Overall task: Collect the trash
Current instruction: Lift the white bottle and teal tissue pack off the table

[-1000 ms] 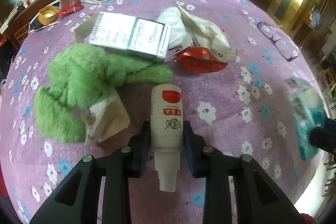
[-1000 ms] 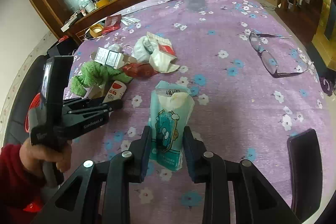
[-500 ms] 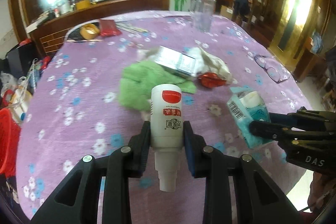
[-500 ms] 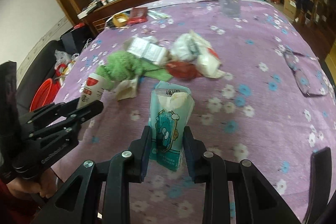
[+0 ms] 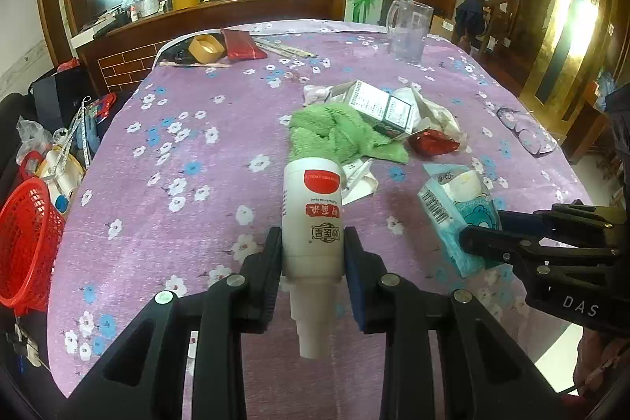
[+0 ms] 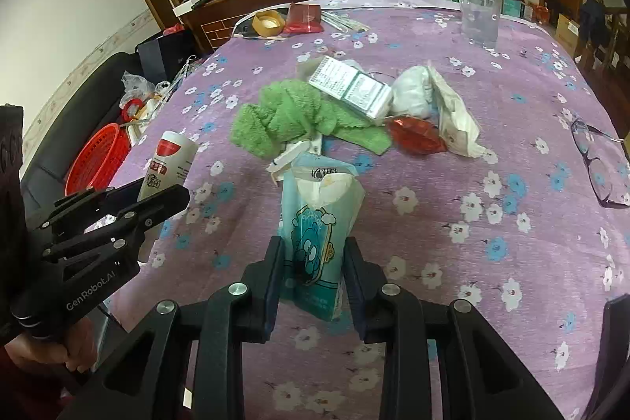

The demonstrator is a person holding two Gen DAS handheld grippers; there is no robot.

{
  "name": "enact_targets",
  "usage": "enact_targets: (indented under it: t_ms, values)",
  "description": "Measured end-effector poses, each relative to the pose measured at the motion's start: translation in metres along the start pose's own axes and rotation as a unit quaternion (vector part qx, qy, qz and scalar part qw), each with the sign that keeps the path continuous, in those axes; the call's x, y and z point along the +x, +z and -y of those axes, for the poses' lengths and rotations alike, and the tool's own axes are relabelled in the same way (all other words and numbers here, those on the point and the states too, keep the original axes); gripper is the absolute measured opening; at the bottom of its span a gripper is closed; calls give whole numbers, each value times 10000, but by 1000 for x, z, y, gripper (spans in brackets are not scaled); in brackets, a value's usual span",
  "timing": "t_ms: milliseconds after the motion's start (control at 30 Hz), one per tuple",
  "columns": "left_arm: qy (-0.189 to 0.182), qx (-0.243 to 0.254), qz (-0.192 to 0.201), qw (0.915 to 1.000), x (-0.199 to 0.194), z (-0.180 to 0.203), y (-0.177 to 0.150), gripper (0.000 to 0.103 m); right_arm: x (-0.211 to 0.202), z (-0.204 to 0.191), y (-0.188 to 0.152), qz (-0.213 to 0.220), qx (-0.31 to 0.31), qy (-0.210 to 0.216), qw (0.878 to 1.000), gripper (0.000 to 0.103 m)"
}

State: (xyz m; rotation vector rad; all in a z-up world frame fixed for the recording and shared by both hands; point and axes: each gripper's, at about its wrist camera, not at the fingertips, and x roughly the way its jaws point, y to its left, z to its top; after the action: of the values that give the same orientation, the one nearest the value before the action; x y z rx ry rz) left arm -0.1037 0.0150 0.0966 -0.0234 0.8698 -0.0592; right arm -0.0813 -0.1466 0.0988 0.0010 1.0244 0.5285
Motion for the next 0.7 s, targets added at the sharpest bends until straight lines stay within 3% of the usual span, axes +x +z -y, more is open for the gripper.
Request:
enact_targets:
  t_ms: [700]
  values:
    - [213, -256, 76, 9994, -11, -34, -6, 29, 11, -33, 9, -22, -280, 118, 9995, 32]
